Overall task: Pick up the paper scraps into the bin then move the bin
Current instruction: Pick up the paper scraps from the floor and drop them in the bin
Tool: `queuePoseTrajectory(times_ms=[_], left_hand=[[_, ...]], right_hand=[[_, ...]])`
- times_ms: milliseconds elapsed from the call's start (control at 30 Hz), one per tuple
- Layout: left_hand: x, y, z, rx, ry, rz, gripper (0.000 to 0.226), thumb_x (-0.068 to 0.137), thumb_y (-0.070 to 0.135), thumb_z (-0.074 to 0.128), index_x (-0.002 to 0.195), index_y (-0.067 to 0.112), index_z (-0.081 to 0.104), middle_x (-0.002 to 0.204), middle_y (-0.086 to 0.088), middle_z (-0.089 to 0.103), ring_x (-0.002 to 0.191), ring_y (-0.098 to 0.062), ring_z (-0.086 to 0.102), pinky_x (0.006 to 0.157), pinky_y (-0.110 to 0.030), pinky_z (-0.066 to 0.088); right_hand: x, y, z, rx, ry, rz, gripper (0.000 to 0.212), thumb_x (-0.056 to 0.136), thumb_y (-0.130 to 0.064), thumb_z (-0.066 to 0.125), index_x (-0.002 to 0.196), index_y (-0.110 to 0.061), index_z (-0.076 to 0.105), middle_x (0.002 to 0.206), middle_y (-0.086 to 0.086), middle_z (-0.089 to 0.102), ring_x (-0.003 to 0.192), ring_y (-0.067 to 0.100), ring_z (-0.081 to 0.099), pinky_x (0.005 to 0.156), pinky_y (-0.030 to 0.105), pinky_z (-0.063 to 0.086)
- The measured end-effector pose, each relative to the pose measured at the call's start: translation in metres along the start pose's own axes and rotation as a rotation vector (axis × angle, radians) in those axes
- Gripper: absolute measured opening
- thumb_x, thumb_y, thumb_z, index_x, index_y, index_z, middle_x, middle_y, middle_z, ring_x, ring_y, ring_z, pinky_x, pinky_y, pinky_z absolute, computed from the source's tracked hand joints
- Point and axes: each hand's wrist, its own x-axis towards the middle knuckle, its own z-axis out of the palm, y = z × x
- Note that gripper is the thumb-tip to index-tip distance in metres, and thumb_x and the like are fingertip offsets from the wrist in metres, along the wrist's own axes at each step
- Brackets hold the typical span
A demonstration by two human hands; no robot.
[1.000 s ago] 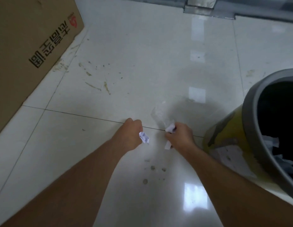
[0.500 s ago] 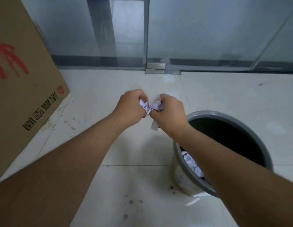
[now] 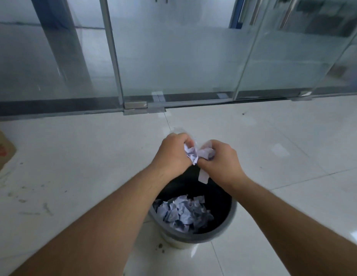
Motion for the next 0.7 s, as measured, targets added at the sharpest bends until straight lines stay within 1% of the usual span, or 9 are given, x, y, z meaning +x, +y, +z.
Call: queuePoseTrajectory(times_ms=[133,267,333,400,467,533,567,633,700], left_hand=[[-0.003,-0.001,-0.001,0.03,0.002,-0.024,0.025,0.072,0.008,0.075,0.081,0.024,0.058,0.104,-0.007,0.061,0.087,-0.021,0.057,0.057,-0.018,0.039],[-0.013,-0.01,0.001,0.034,-0.015,-0.062,0.026,0.073,0.013,0.077,0.087,0.024,0.058,0.105,-0.008,0.06,0.086,-0.02,0.056,0.057,-0.017,0.036],[-0.022,-0.018,0.009,0.09,-0.06,-0.097,0.03,0.074,0.013,0.076,0.098,0.021,0.061,0.11,-0.008,0.058,0.086,-0.019,0.056,0.06,-0.02,0.039],[-0.03,-0.026,0.016,0.178,-0.152,-0.139,0.048,0.074,0.011,0.076,0.117,0.019,0.058,0.121,-0.008,0.056,0.096,-0.022,0.057,0.075,-0.027,0.048],[-0.034,-0.033,0.02,0.219,-0.282,-0.193,0.076,0.072,0.012,0.08,0.138,0.017,0.043,0.137,-0.006,0.05,0.115,-0.024,0.054,0.092,-0.035,0.051],[-0.037,-0.036,0.02,0.218,-0.368,-0.231,0.097,0.069,0.013,0.084,0.148,0.019,0.027,0.147,-0.005,0.042,0.125,-0.025,0.049,0.098,-0.038,0.051],[-0.037,-0.037,0.018,0.212,-0.376,-0.241,0.101,0.068,0.014,0.085,0.15,0.02,0.025,0.148,-0.006,0.041,0.126,-0.026,0.049,0.098,-0.038,0.05],[-0.037,-0.04,0.014,0.196,-0.361,-0.242,0.102,0.067,0.015,0.087,0.149,0.021,0.027,0.146,-0.005,0.043,0.127,-0.026,0.048,0.093,-0.033,0.048],[-0.037,-0.044,0.009,0.192,-0.324,-0.224,0.097,0.066,0.017,0.087,0.146,0.02,0.033,0.143,-0.005,0.044,0.124,-0.024,0.049,0.087,-0.027,0.042]], right_hand=[[-0.002,0.003,0.004,0.03,-0.004,0.004,0.02,0.072,-0.028,0.075,0.073,-0.014,0.061,0.062,-0.006,0.061,0.051,-0.002,0.053,0.047,0.006,0.04],[-0.002,0.011,0.011,-0.028,-0.031,0.006,0.023,0.072,-0.029,0.077,0.076,-0.013,0.061,0.065,-0.005,0.061,0.054,0.003,0.052,0.043,0.013,0.039],[-0.005,0.018,0.013,-0.148,-0.085,0.021,0.021,0.071,-0.023,0.076,0.08,-0.012,0.06,0.068,-0.005,0.06,0.06,0.011,0.054,0.045,0.017,0.037],[-0.009,0.027,0.013,-0.229,-0.132,0.047,0.023,0.068,-0.016,0.075,0.084,-0.017,0.058,0.071,-0.009,0.057,0.064,0.012,0.054,0.047,0.013,0.036],[-0.012,0.036,0.012,-0.279,-0.202,0.067,0.039,0.064,-0.014,0.079,0.096,-0.022,0.058,0.088,-0.006,0.059,0.077,0.015,0.054,0.056,0.015,0.039],[-0.014,0.043,0.009,-0.305,-0.274,0.073,0.065,0.058,-0.019,0.086,0.115,-0.023,0.056,0.109,-0.004,0.054,0.096,0.014,0.051,0.074,0.021,0.042],[-0.014,0.045,0.008,-0.299,-0.3,0.072,0.076,0.055,-0.021,0.089,0.122,-0.023,0.053,0.113,-0.004,0.051,0.101,0.013,0.05,0.08,0.023,0.042],[-0.015,0.046,0.006,-0.275,-0.33,0.077,0.091,0.05,-0.026,0.091,0.131,-0.026,0.048,0.114,-0.008,0.047,0.104,0.011,0.047,0.083,0.024,0.042],[-0.015,0.048,0.005,-0.257,-0.33,0.065,0.096,0.049,-0.03,0.093,0.134,-0.027,0.047,0.112,-0.012,0.045,0.103,0.009,0.046,0.082,0.023,0.041]])
